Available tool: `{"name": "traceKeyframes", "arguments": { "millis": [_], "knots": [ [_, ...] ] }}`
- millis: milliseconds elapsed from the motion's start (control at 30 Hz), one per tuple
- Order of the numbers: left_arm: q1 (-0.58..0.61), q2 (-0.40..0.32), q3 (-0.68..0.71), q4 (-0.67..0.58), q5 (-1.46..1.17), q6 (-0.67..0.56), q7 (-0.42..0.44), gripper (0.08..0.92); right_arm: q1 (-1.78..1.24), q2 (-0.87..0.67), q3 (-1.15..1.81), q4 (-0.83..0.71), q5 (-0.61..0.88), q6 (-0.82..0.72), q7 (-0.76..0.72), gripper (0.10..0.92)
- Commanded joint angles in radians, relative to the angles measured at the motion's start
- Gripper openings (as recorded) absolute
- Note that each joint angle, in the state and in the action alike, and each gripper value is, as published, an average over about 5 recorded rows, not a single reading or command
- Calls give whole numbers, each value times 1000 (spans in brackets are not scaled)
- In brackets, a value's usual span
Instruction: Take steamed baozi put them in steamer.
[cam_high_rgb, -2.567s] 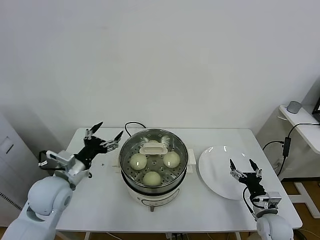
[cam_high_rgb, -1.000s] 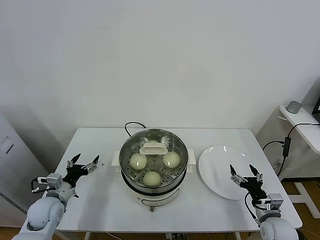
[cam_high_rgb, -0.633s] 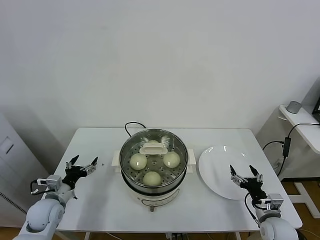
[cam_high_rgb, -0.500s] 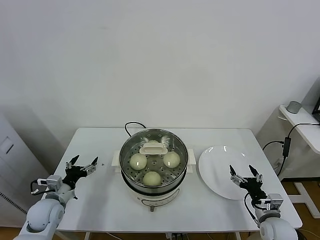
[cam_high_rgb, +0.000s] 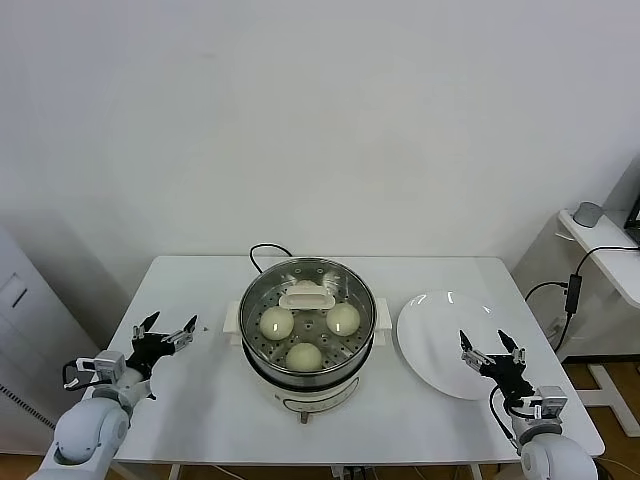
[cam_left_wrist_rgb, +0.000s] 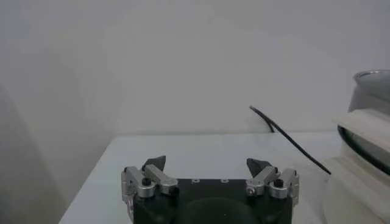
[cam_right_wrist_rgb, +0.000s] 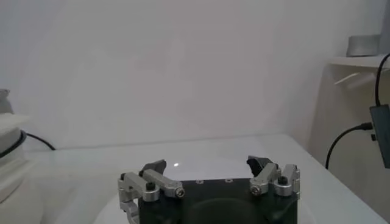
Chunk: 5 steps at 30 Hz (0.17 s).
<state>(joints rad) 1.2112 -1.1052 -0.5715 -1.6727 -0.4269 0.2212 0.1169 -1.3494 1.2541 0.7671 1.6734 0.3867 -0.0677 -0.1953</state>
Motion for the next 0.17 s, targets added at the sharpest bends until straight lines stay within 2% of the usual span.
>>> {"name": "traceKeyframes", "arguments": {
  "millis": [33,167],
  "knots": [
    [-1,0,0,3,0,1,0,823,4,0,2,-2,-2,-3,0,823],
    [-1,0,0,3,0,1,0,823,5,1,2,-2,-2,-3,0,823]
  ]
}}
